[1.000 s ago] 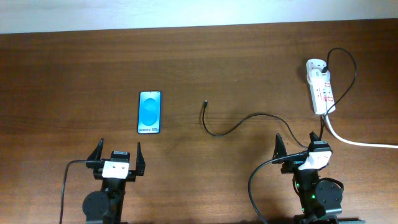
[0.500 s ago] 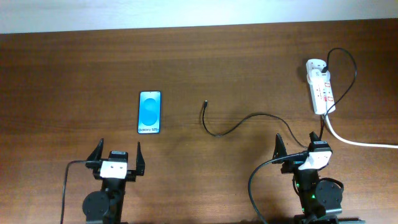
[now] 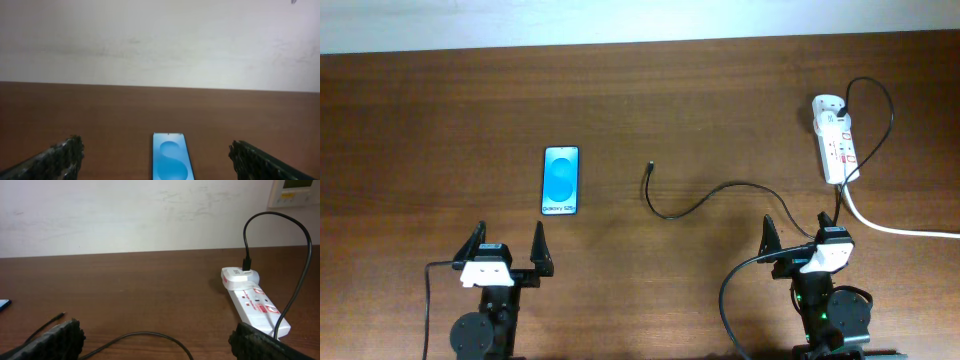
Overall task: Plug charger to phone and switch on socket
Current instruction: 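Open the left gripper and move it over the blue phone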
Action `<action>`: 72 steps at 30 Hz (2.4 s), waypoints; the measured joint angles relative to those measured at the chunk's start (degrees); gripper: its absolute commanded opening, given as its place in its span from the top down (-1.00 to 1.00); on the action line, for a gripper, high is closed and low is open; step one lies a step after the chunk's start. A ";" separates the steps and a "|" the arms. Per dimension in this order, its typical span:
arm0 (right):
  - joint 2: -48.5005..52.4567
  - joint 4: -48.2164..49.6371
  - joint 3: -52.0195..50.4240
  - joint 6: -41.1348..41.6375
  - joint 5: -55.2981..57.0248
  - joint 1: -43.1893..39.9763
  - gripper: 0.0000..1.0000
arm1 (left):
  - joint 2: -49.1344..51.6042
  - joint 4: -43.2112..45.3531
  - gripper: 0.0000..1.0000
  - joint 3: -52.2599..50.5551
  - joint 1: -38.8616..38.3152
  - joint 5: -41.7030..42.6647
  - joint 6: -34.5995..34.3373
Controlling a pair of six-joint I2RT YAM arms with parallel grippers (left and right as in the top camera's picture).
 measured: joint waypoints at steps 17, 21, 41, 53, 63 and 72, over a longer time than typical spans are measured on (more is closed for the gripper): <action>0.00 0.00 0.00 0.00 0.00 0.00 -0.97 | 11.54 0.72 -0.99 6.88 0.00 1.29 -1.25; 0.00 0.00 0.02 0.00 0.00 0.00 -0.97 | 17.11 0.68 -0.99 9.60 0.00 1.29 -1.22; 0.00 0.00 0.02 -0.02 0.00 0.00 -0.97 | 55.10 -18.78 -0.99 40.28 0.00 5.01 1.11; 0.00 0.00 0.00 0.02 0.00 0.00 -0.97 | 65.88 -29.94 -0.99 48.22 0.00 12.87 1.81; 0.00 0.02 0.00 -0.02 0.02 0.00 -0.97 | 79.32 -50.49 -0.98 74.86 -0.33 12.15 1.81; 0.00 0.00 0.00 0.02 0.00 0.00 -0.97 | 100.94 -59.82 -0.98 90.12 -8.02 1.31 2.01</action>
